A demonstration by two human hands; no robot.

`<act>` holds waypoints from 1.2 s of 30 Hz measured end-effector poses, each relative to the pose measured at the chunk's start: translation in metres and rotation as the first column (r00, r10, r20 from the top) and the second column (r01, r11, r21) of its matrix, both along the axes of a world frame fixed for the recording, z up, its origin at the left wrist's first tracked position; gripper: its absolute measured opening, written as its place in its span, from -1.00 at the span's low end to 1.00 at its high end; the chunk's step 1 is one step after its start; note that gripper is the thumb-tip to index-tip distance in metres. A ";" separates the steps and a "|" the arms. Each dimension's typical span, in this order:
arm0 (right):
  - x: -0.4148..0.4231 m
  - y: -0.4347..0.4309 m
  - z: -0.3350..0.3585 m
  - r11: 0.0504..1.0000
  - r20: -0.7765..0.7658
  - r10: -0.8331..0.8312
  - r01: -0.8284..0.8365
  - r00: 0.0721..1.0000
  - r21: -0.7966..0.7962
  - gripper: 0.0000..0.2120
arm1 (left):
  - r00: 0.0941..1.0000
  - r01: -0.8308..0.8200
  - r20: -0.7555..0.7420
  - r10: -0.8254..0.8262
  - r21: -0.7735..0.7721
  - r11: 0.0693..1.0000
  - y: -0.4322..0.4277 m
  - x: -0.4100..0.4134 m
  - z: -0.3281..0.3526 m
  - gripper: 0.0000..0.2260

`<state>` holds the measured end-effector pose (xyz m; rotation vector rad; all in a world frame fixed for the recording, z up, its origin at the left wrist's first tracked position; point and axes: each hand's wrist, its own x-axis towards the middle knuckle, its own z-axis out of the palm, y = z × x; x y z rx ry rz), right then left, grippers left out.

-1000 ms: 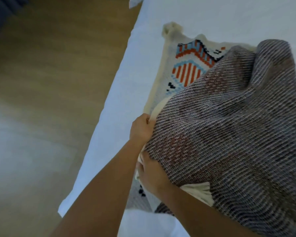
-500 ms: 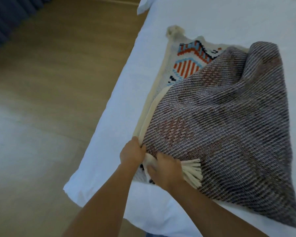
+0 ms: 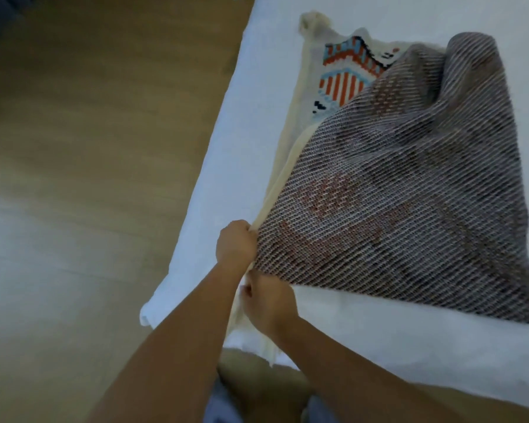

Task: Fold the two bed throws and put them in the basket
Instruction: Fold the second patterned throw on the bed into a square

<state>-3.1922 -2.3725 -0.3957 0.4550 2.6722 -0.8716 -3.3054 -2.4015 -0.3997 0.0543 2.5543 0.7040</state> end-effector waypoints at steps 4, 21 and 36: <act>-0.003 -0.031 -0.022 0.988 0.195 -0.076 0.047 0.978 0.150 -0.71 | 0.988 0.132 0.073 -0.134 0.034 0.991 -0.025 0.009 -0.015 -0.87; -0.088 0.021 0.008 0.785 0.054 -0.611 0.595 0.790 0.175 -0.85 | 0.801 0.586 0.069 -0.595 0.116 0.802 0.022 -0.088 0.017 -0.83; -0.205 0.154 0.029 0.598 -0.152 -0.799 0.796 0.582 -0.097 -0.83 | 0.596 0.799 -0.119 -0.794 -0.004 0.601 0.188 -0.215 0.048 -0.77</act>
